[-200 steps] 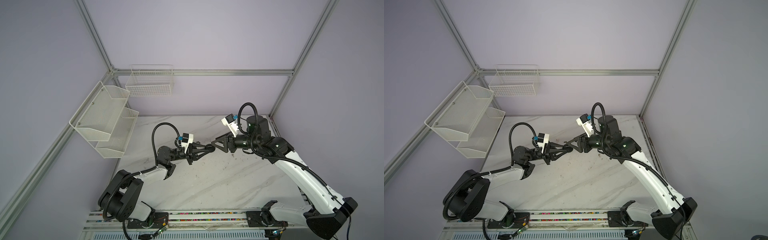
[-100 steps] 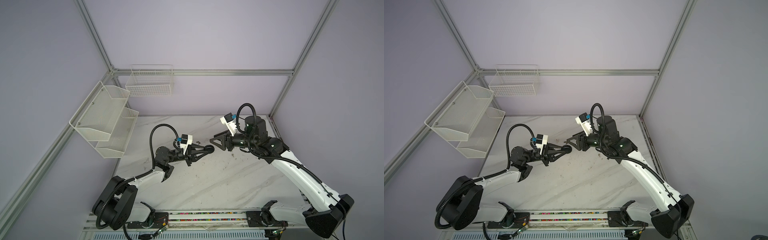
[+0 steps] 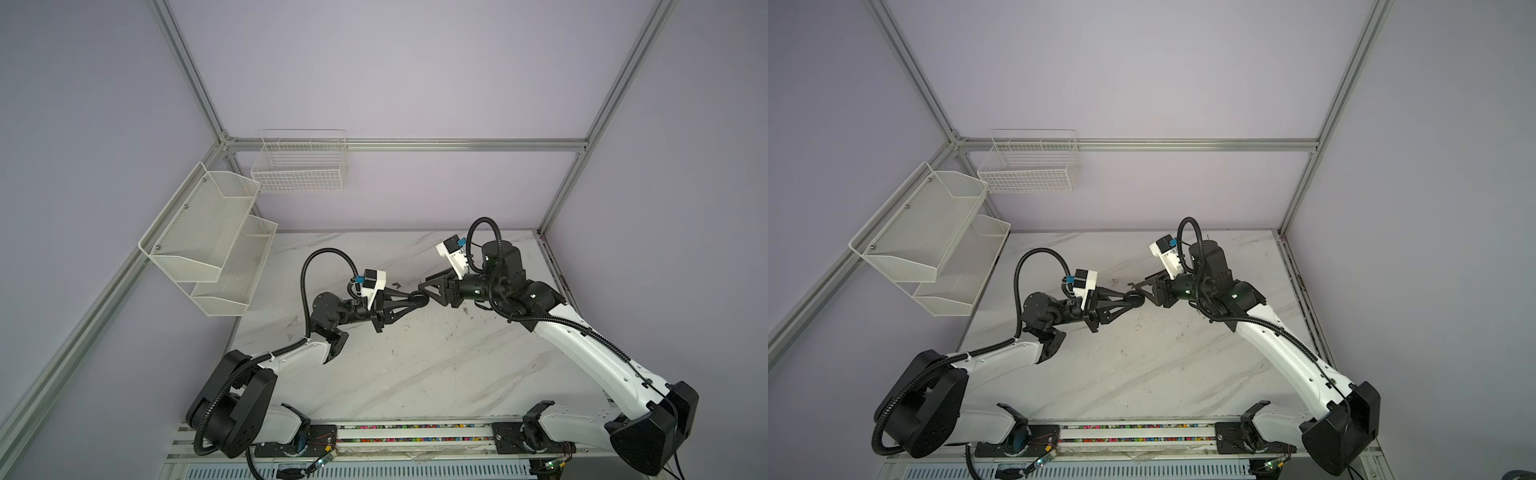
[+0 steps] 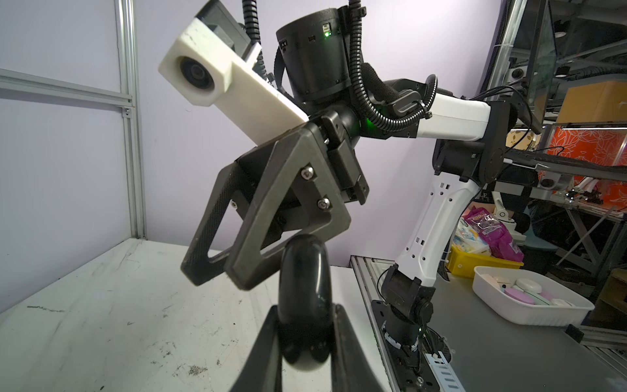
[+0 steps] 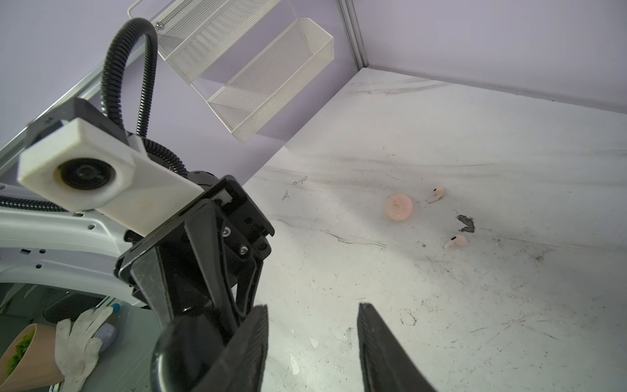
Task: Insert wireless bluetooth earbuds into charging case
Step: Close the charging case.
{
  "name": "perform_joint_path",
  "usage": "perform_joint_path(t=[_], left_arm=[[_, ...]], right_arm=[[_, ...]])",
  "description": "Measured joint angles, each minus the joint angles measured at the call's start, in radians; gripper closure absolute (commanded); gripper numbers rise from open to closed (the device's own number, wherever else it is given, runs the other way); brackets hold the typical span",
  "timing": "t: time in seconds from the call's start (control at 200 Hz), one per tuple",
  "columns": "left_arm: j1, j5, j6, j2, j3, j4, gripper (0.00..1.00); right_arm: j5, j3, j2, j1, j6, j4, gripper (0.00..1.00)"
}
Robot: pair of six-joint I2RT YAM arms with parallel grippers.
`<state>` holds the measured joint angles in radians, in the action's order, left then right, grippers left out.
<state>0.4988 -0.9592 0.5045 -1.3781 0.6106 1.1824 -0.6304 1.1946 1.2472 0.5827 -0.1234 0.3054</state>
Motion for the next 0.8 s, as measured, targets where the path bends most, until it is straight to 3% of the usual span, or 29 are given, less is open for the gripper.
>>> perform_joint_path(t=[0.4,0.585,0.8], left_arm=[[0.001,0.045,0.009,-0.021,-0.019,0.076,1.00],[0.001,0.073,0.029,-0.030,-0.019,0.074,1.00],[0.001,0.074,0.074,-0.030,-0.019,0.076,1.00]], right_arm=[[0.029,-0.050,-0.093,-0.004,-0.002,-0.056,0.52],[0.028,-0.142,-0.217,-0.002,-0.021,-0.083,0.53],[-0.009,-0.219,-0.260,-0.003,-0.029,-0.139,0.56]])
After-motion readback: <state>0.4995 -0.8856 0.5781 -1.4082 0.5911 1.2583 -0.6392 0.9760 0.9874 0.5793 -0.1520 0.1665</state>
